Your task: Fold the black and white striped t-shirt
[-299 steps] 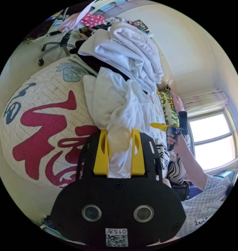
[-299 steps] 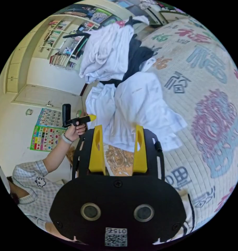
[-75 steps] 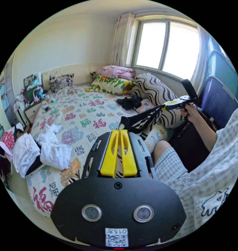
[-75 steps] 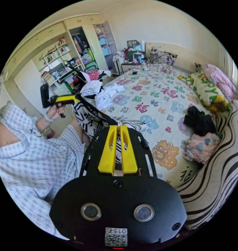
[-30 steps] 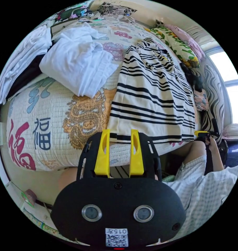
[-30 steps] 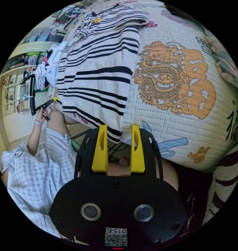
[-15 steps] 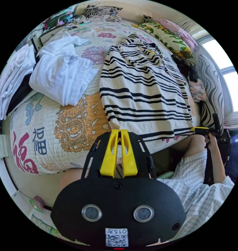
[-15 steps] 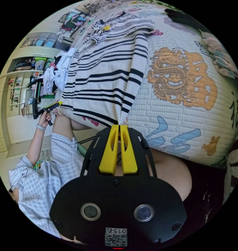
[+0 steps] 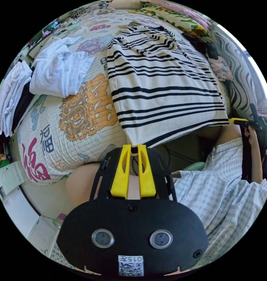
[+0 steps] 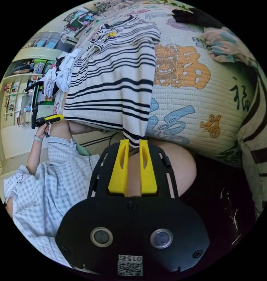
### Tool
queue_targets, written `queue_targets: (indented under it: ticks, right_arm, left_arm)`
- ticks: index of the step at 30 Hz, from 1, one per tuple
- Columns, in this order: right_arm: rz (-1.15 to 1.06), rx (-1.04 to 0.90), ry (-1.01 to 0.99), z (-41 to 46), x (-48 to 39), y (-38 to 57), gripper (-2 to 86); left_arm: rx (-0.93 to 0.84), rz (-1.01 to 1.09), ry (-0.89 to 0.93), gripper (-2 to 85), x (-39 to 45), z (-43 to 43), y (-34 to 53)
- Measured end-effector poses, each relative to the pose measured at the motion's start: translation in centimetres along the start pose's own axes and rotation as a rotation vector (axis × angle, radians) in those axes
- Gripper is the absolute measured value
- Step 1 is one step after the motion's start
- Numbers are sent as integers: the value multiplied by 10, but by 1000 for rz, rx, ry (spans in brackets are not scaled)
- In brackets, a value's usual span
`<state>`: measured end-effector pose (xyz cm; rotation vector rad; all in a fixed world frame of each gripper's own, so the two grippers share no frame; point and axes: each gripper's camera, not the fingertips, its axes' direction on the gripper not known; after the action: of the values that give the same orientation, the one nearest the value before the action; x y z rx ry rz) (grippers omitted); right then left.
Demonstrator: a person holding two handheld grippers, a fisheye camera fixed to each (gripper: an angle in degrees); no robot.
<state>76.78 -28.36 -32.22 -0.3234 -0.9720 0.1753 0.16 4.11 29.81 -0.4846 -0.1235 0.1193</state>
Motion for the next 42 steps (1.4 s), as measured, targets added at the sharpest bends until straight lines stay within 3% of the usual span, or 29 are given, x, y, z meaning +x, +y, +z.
queue_targets:
  ticks: [4,9,13,18,23,25,29,32,36,39,42]
  right_arm:
    - [-58,149,63,-39,-6,10,78]
    - [-246,336,49,-81,-30,-37,91]
    - [-312,330,102,-73,-50,-104,115]
    - [-352,239,150,-40,-69,-193,141]
    - [-378,150,283,-21,-75,-225,81]
    - [-398,147,290,-28,-73,-224,50]
    - [-387,203,99,-80,-37,-216,29]
    - [-269,319,21,-138,12,-211,24]
    - [-30,422,107,-196,81,-217,20]
    - [110,395,134,-206,120,-229,21]
    - [172,360,133,-202,142,-241,25]
  left_arm:
    - [59,21,-163,85,8,-29,-5]
    - [356,123,-107,102,43,-79,-60]
    - [437,196,-93,114,82,-71,-148]
    - [401,150,11,126,96,-34,-231]
    - [348,107,-16,100,91,-3,-264]
    - [374,131,59,50,74,-11,-259]
    - [425,168,204,15,16,-46,-247]
    - [471,108,153,6,-56,-87,-243]
    - [482,-66,-49,2,-153,-126,-258]
    - [445,-168,-116,2,-201,-126,-276]
    - [419,-273,-71,5,-236,-109,-289]
